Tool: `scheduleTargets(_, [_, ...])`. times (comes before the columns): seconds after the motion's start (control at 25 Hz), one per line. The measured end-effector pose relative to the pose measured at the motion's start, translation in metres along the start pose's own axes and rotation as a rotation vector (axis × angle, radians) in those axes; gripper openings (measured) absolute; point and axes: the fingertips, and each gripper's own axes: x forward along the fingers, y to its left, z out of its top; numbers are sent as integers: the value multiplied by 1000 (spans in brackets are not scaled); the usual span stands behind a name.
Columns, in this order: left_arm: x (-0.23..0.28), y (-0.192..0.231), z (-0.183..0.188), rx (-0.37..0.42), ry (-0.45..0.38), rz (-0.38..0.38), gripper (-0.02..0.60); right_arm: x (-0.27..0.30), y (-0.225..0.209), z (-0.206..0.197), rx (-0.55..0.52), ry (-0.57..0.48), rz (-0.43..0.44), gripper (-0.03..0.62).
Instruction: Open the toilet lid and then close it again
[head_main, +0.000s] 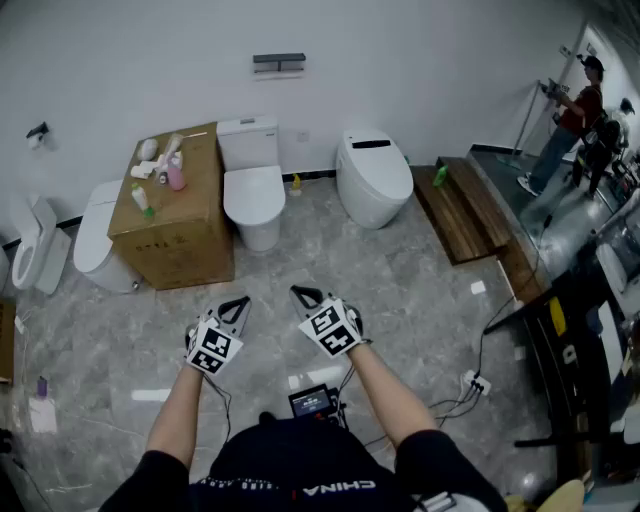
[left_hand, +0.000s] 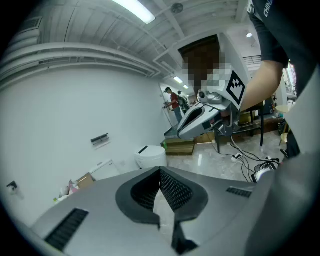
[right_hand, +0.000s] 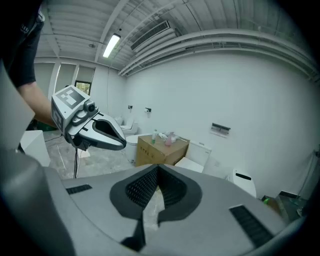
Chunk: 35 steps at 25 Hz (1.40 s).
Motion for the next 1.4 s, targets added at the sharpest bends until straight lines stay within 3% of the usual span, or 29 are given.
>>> scheduleTargets(0.96, [8,4,-1,-16,3,19,9,4,-4,-8,9,4,24,14])
scheduleTargets(1.4, [37,3,11,-14,13,38,9,3,-29,-23,29,15,66,14])
